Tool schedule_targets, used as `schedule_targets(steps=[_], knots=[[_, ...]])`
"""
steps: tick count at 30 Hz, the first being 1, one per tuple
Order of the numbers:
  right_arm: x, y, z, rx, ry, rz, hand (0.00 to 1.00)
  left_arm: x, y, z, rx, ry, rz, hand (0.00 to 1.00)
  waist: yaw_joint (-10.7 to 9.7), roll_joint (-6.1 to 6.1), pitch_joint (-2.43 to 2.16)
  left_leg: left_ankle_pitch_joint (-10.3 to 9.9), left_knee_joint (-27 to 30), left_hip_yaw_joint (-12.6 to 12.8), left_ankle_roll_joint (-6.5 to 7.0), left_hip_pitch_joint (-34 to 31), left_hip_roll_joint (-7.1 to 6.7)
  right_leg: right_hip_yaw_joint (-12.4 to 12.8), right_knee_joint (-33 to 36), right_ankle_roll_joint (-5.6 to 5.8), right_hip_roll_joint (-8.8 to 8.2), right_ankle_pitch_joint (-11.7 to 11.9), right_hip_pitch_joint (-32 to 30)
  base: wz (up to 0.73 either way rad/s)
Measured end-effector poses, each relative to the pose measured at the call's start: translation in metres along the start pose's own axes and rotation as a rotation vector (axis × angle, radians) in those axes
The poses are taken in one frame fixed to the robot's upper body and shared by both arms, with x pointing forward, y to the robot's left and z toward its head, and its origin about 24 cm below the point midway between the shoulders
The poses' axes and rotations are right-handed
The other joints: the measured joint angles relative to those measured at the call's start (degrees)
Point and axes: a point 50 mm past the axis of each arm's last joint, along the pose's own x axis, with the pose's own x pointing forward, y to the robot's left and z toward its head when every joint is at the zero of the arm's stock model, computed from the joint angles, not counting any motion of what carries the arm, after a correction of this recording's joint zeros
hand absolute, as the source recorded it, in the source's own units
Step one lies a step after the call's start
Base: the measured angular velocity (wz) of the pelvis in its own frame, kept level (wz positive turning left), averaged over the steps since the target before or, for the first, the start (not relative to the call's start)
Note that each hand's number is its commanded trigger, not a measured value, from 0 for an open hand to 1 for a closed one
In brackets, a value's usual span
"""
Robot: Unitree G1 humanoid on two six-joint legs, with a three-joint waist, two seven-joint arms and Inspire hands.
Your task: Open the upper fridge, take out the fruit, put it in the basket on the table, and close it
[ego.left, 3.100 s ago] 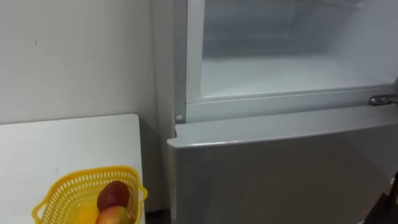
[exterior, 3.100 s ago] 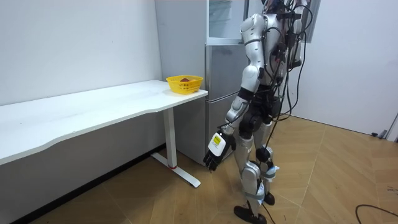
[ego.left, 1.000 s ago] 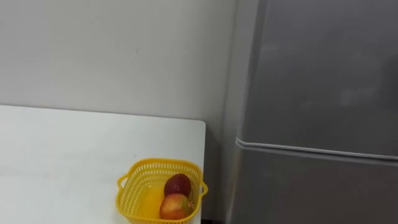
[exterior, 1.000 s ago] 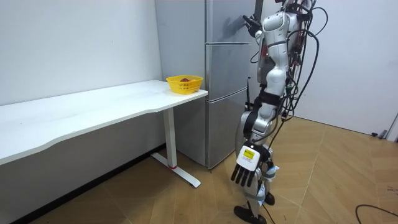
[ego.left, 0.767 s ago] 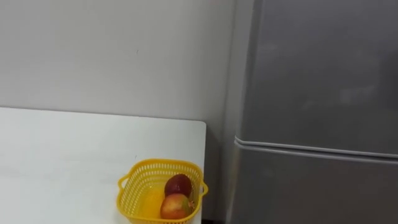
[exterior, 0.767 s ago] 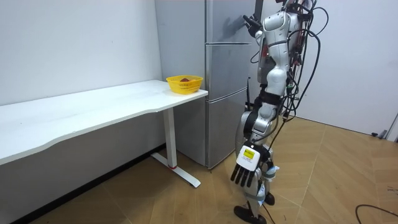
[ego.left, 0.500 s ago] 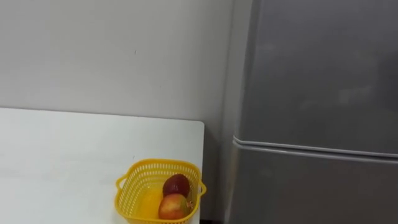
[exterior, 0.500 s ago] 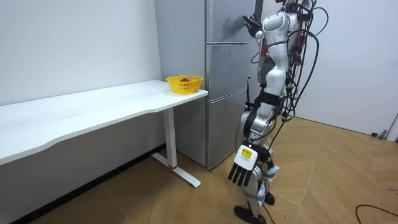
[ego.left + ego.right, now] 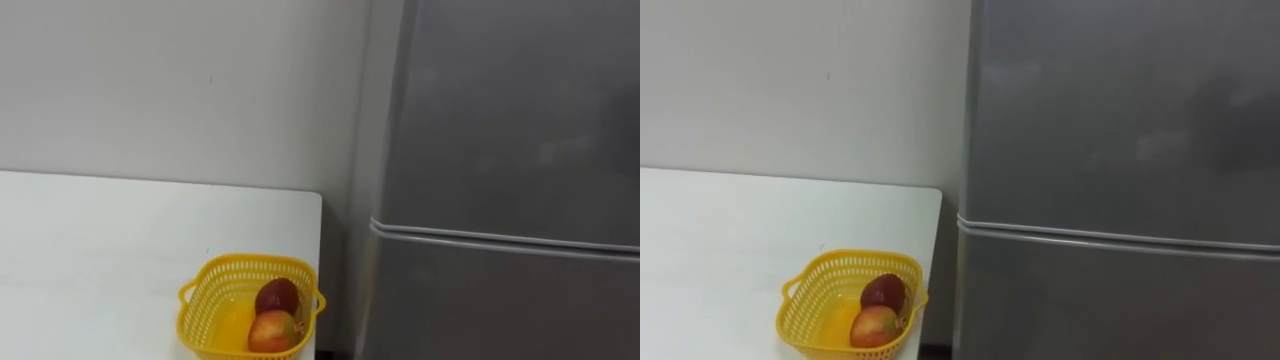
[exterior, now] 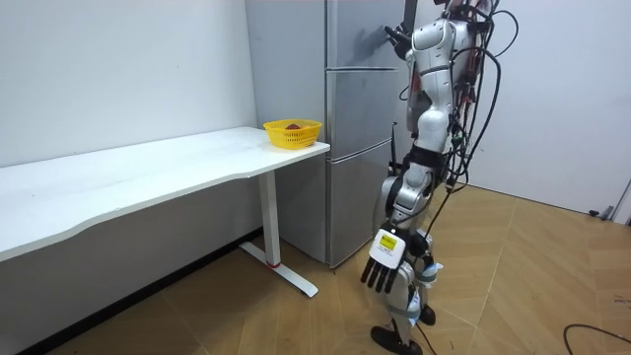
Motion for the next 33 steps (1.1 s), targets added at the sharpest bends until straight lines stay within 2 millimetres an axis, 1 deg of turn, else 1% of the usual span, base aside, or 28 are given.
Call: schedule_targets(steps=[4,5,6,7,9,11,13,15,18,20,21,22,24,25,26,27,28,29,30,31,33], knots=[[-0.001,-0.003,-0.004,-0.02,0.044,-0.006,0.0,0.0,0.001,0.0,-0.002,0.002,0.002,0.0,-1.7,0.08,-0.02,0.0,-0.1,0.0,0.01,0.2,0.0,0.1,0.0,0.0,-0.01,0.0,0.2,0.0],[-0.001,-0.004,-0.004,-0.026,0.05,-0.012,0.0,0.0,0.001,0.0,-0.002,0.003,0.003,0.0,-2.5,0.09,-0.03,0.0,-0.3,0.0,0.0,0.2,0.02,0.3,0.0,0.0,-0.01,0.0,0.2,-0.05],[0.0,-0.007,-0.004,-0.034,0.053,-0.023,0.0,0.0,0.001,0.0,-0.001,0.008,0.004,0.0,-2.9,0.07,-0.02,0.0,-0.4,0.4,0.0,0.4,0.11,1.1,0.0,0.0,0.01,0.0,0.2,-0.1],[0.001,-0.009,-0.004,-0.039,0.054,-0.03,0.0,0.0,0.001,0.0,0.0,0.01,0.004,0.0,-3.1,0.08,-0.03,0.0,-0.5,0.6,0.0,0.5,0.15,1.3,0.0,-0.01,0.04,0.0,0.1,-0.12],[0.0,-0.016,-0.001,-0.063,0.054,-0.058,0.0,0.001,0.001,0.001,0.001,0.015,0.006,0.0,-4.3,0.07,0.0,0.0,-0.6,0.8,0.0,0.4,0.17,1.7,-0.3,-0.01,0.09,0.0,-0.1,-0.1],[-0.004,-0.026,0.001,-0.095,0.065,-0.089,0.0,0.001,0.002,0.005,0.001,0.008,0.013,0.0,-4.5,0.09,-0.02,0.0,-0.6,1.5,0.0,0.5,0.22,2.4,-0.6,0.02,0.22,0.0,-0.1,-0.16],[-0.012,-0.037,0.001,-0.138,0.098,-0.129,0.0,0.002,0.003,0.013,0.021,-0.013,0.025,0.0,-4.7,0.18,-0.05,0.0,-0.6,3.1,0.0,0.5,0.35,3.2,-0.7,0.03,0.33,0.2,-0.3,-0.2],[-0.018,-0.047,-0.001,-0.172,0.126,-0.158,0.0,0.003,0.005,0.021,0.042,-0.038,0.04,0.0,-4.8,0.24,0.02,0.0,-0.6,3.4,-0.01,0.6,0.39,3.5,-0.7,0.03,0.65,0.4,-0.1,-0.13],[-0.027,-0.069,-0.013,-0.239,0.191,-0.26,0.0,0.003,0.008,0.028,0.075,-0.067,0.065,0.0,-5.3,0.16,0.08,0.0,-1.0,4.4,-0.01,1.3,0.48,4.8,-0.7,0.01,0.88,0.5,0.0,-0.19],[-0.031,-0.079,-0.019,-0.296,0.22,-0.314,0.0,0.004,0.009,0.034,0.084,-0.085,0.074,0.0,-5.8,0.38,0.29,0.0,-1.1,4.7,-0.01,1.3,0.47,4.8,-0.6,0.02,0.87,0.5,-0.2,-0.08],[-0.036,-0.087,-0.021,-0.341,0.237,-0.338,0.0,0.004,0.009,0.038,0.098,-0.097,0.077,0.0,-5.7,0.61,0.31,0.0,-1.2,4.9,-0.01,1.2,0.47,5.0,-0.8,0.04,0.92,0.5,-0.3,-0.06],[-0.04,-0.092,-0.024,-0.372,0.253,-0.351,0.0,0.004,0.01,0.039,0.102,-0.099,0.08,0.0,-5.7,0.5,0.36,0.0,-1.2,5.1,-0.01,1.2,0.5,5.1,-0.8,0.04,0.98,0.5,-0.3,-0.1],[-0.06,-0.113,-0.039,-0.461,0.35,-0.417,0.0,0.005,0.009,0.042,0.114,-0.106,0.077,0.0,-5.8,0.7,0.19,0.0,-1.2,6.1,-0.01,1.5,0.55,5.8,-0.9,0.04,1.06,0.5,-0.4,-0.14],[-0.072,-0.121,-0.045,-0.479,0.397,-0.454,0.0,0.004,0.008,0.044,0.12,-0.114,0.074,0.0,-5.6,1.02,0.11,0.0,-1.3,6.4,-0.01,1.4,0.61,6.3,-0.8,0.04,1.17,0.6,-0.8,-0.17],[-0.079,-0.125,-0.048,-0.49,0.424,-0.468,0.0,0.004,0.007,0.044,0.124,-0.117,0.072,0.0,-5.4,1.14,0.14,0.0,-1.4,6.5,-0.01,1.4,0.64,6.4,-0.8,0.02,1.21,0.6,-0.9,-0.15],[-0.091,-0.132,-0.056,-0.52,0.487,-0.488,0.0,0.004,0.007,0.043,0.127,-0.113,0.07,0.0,-5.5,1.42,0.06,0.0,-1.8,6.5,-0.01,1.4,0.65,6.5,-0.8,0.01,1.28,0.7,-0.9,-0.08],[-0.097,-0.137,-0.06,-0.538,0.519,-0.502,0.0,0.004,0.006,0.042,0.128,-0.109,0.07,0.0,-5.6,1.6,-0.01,0.0,-1.9,6.5,-0.01,1.4,0.67,6.5,-0.7,0.01,1.32,0.7,-0.9,-0.07],[-0.11,-0.145,-0.069,-0.563,0.582,-0.538,0.0,0.004,0.006,0.042,0.128,-0.102,0.07,0.0,-5.5,1.85,-0.14,0.0,-2.0,6.5,-0.01,1.5,0.68,6.5,-0.6,-0.01,1.35,0.7,-0.9,-0.07],[-0.125,-0.155,-0.077,-0.588,0.649,-0.574,0.0,0.004,0.006,0.041,0.129,-0.095,0.069,0.0,-5.5,1.92,-0.18,0.0,-2.0,6.5,-0.01,1.5,0.69,6.4,-0.6,-0.02,1.3,0.7,-0.8,-0.06],[-0.133,-0.159,-0.081,-0.598,0.683,-0.593,0.0,0.004,0.006,0.04,0.129,-0.093,0.068,0.0,-5.5,1.94,-0.2,0.0,-2.0,6.5,-0.01,1.5,0.69,6.3,-0.6,-0.02,1.24,0.7,-0.7,0.0],[-0.17,-0.18,-0.093,-0.651,0.832,-0.673,0.0,0.004,0.002,0.041,0.128,-0.096,0.06,0.0,-5.8,2.22,-0.22,0.0,-2.0,6.0,-0.01,1.5,0.67,5.9,-1.0,0.0,1.15,0.8,-0.5,0.14]])
